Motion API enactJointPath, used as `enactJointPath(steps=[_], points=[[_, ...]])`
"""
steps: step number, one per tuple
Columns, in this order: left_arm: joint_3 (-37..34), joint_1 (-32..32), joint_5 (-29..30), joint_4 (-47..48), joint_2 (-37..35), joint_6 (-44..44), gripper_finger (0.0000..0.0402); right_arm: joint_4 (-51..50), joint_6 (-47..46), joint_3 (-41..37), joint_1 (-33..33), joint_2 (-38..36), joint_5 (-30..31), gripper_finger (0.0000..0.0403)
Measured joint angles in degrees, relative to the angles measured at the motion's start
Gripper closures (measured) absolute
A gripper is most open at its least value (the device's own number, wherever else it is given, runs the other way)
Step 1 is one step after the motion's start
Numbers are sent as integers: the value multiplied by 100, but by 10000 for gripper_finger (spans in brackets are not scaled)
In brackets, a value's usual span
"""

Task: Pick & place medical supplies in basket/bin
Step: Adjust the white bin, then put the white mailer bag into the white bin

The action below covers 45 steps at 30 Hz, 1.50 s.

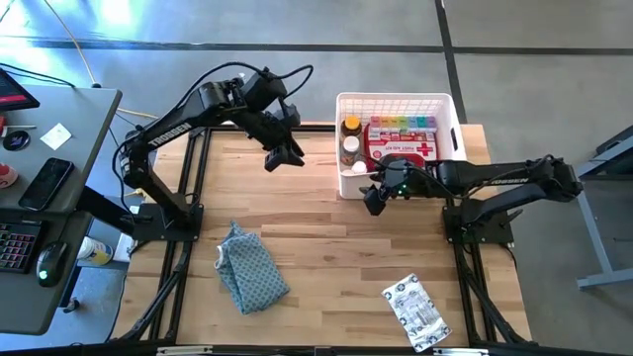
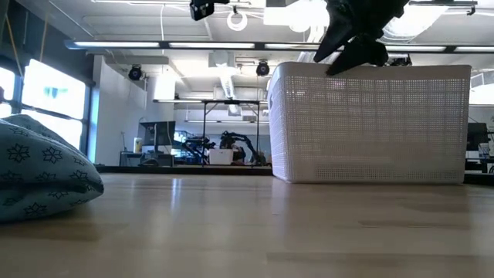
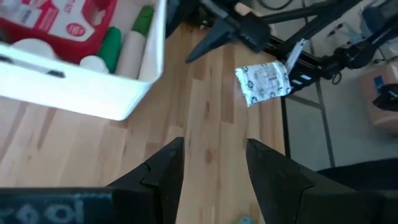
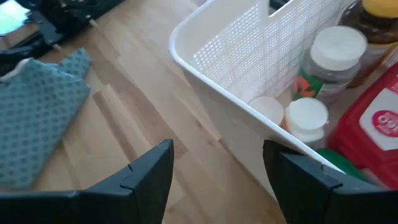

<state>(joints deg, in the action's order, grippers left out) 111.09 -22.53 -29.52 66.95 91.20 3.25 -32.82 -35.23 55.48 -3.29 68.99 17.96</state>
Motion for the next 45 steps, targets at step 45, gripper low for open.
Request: enactJointPath(steps=[45], points=[[0,3797,2566,-2415,-16,3229,197,1531,-5089,-2541,4935,-737,-2444,164]])
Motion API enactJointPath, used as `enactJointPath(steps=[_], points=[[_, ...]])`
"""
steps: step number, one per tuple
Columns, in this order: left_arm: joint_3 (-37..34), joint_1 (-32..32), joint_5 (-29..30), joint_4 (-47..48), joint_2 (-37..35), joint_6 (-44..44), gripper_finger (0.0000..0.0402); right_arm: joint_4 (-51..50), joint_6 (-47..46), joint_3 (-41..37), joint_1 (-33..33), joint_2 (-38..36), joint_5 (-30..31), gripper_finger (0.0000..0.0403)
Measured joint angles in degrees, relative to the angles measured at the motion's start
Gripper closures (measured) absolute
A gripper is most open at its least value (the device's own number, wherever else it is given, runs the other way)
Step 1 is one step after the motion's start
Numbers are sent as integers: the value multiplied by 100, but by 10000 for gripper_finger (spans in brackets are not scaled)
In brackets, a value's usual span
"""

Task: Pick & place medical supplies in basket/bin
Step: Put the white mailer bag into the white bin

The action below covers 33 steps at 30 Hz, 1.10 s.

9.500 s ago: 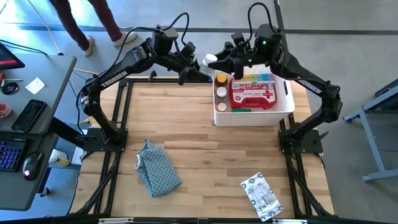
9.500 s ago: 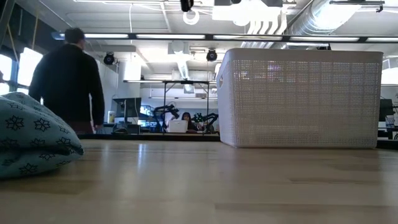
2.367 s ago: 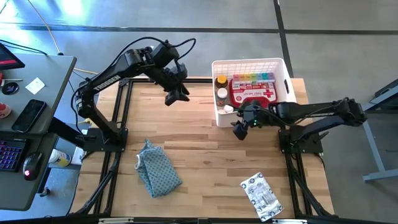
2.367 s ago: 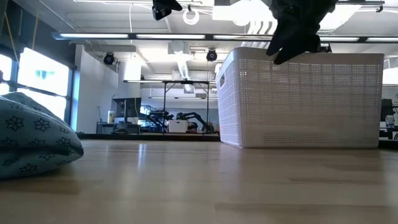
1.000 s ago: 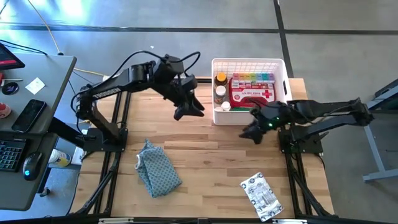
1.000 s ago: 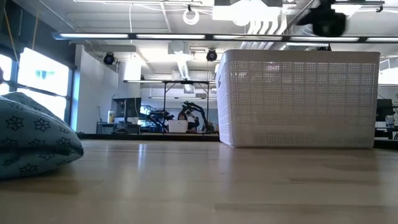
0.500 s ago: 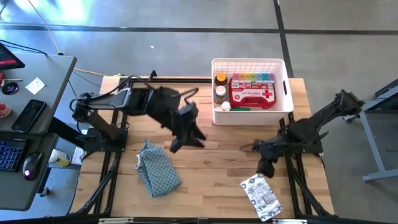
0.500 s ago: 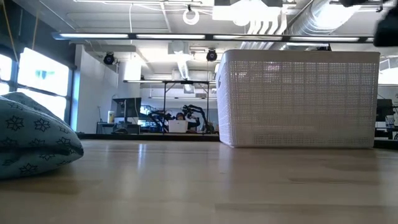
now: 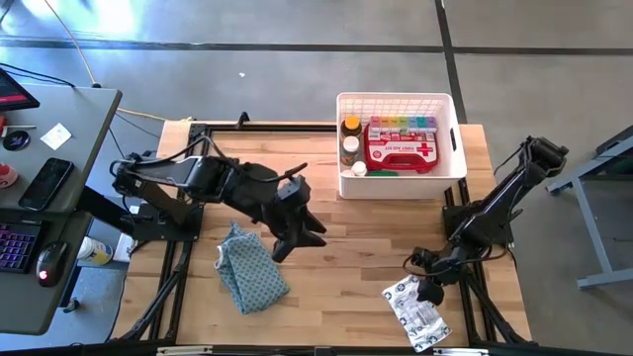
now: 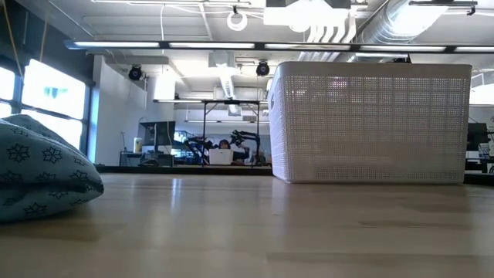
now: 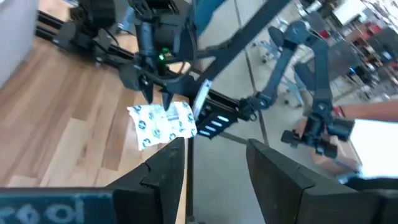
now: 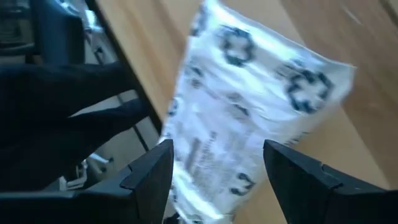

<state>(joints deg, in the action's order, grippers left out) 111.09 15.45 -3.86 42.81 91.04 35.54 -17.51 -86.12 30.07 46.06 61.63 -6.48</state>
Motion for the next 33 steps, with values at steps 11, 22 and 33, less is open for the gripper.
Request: enactJointPath(steps=[11,22,33], points=[[0,67,311,15,-1,82,197,-117,-141,-295,119,-2,782,164],[0,72,-118,358,-3,-89,197,78,-106,-743,118,28,1045,164],[0,72,-125,633,-3,-211,197,1182,-88,-1122,-28,31,1365,182]])
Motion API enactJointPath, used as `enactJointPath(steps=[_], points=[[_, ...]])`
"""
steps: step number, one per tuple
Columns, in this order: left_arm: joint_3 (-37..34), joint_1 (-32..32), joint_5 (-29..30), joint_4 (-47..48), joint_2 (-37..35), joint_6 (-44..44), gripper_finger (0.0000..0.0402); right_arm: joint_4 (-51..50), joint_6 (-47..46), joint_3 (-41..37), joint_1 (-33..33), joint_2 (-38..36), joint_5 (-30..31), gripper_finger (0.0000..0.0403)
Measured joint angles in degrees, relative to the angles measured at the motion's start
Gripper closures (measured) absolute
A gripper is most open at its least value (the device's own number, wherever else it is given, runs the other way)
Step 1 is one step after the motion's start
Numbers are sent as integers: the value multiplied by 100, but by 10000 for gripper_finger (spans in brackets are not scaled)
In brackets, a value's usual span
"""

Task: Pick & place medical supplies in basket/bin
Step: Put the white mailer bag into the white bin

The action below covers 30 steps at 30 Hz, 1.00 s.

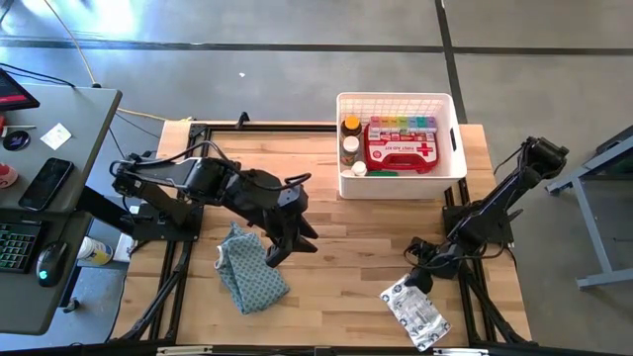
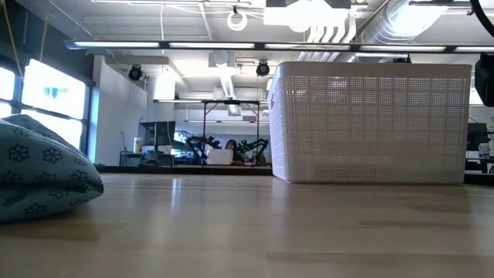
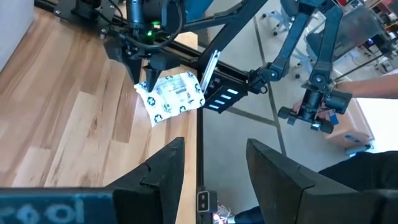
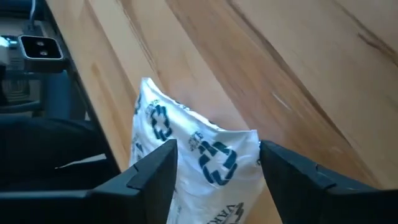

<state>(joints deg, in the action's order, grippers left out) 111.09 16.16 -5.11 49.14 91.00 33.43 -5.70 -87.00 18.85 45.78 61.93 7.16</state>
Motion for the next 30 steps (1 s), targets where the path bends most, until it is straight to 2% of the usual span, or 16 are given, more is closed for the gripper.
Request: enactJointPath(steps=[6,16,20,26,30], points=[[0,0,14,82,0,-9,197,421,2,-221,-4,0,-64,208],[0,0,-75,170,0,-13,197,1307,11,-483,-4,367,-73,224],[0,-2,-339,313,0,2,197,1818,179,-483,-4,606,12,271],[0,0,-603,605,-20,-13,197,2697,679,-483,-4,787,17,387],[0,0,-607,795,-72,-13,197,2733,667,-483,-4,787,-246,390]])
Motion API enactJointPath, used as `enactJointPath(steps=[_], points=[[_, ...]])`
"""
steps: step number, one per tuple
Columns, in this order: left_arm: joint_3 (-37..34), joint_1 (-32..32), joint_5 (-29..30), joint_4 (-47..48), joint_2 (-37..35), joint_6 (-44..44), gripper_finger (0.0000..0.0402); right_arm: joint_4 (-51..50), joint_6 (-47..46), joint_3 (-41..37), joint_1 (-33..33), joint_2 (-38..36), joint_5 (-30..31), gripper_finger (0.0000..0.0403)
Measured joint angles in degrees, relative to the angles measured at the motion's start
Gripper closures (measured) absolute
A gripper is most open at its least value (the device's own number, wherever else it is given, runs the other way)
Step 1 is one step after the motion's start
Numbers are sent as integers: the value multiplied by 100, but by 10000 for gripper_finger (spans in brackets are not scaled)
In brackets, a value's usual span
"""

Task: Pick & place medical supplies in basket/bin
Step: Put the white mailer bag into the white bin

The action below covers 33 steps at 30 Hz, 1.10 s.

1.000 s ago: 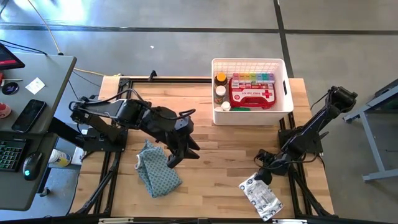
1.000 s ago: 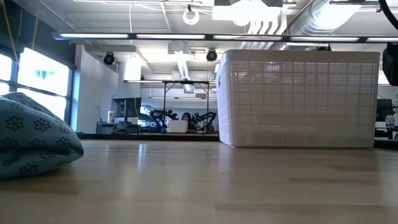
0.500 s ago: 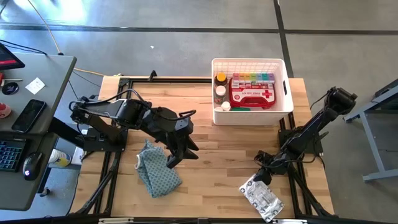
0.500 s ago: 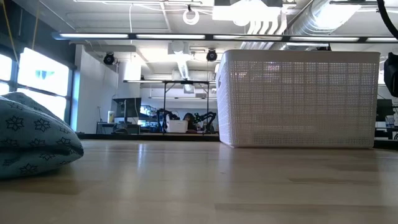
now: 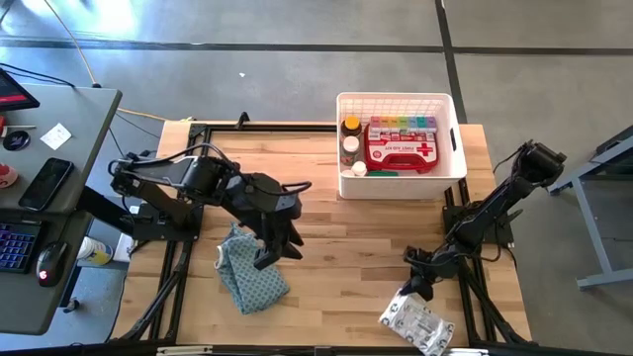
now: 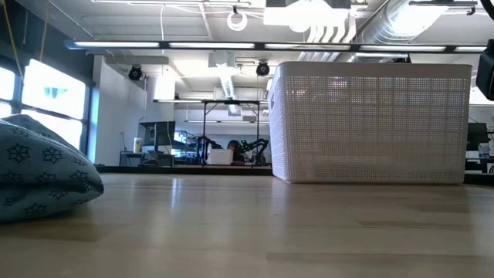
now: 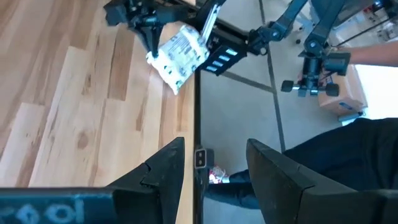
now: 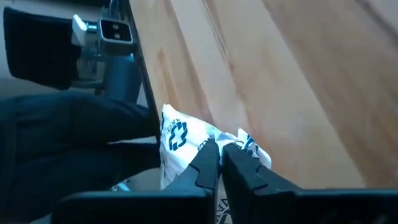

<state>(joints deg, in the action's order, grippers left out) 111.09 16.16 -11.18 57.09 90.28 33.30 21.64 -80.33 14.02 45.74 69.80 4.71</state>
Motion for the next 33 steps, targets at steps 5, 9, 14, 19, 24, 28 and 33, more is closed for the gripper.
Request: enactJointPath(steps=[5,9,14,19,24,28,33], points=[[0,-2,13,153,-96,-4,197,177,-64,4,-6,-63,-33,400],[-2,0,22,205,-155,-12,197,323,96,92,-108,-267,456,402],[2,-1,173,435,-250,-53,197,563,916,337,-395,-726,1078,402],[-2,-2,241,721,-303,-68,197,650,1983,728,-771,-1302,1574,403],[-2,0,310,812,-302,7,197,351,3121,1258,-1260,-1715,1770,403],[-2,42,381,807,-302,140,197,-158,3977,1856,-1794,-1871,1788,402],[-2,34,663,572,-302,-72,197,-1249,4833,2887,-2656,-1921,1667,402]])
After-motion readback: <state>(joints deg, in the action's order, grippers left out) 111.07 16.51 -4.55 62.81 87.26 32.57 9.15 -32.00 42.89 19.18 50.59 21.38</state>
